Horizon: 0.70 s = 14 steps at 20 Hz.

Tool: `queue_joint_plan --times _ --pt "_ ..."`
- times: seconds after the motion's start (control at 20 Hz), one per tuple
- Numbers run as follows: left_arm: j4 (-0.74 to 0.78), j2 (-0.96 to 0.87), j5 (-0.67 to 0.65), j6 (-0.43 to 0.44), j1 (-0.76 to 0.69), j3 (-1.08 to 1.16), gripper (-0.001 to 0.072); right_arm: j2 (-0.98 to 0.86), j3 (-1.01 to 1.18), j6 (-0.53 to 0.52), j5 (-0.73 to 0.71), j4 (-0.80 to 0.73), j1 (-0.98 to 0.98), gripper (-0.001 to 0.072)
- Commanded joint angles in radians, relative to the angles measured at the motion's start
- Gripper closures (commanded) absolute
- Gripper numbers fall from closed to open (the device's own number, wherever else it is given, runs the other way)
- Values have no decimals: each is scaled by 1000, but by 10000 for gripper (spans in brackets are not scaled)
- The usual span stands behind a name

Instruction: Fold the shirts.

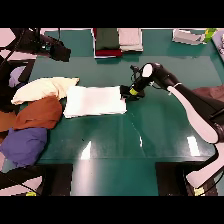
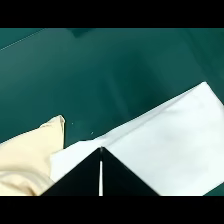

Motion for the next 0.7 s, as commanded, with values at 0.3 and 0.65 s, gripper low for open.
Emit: queue_joint_plan --times 0.3,0.65 --pt "-4 0 -23 0 -2 0 679 -157 233 2 -15 11 89 639" --pt "-6 0 -29 2 -111 0 680 -21 343 -27 129 -290 -33 693"
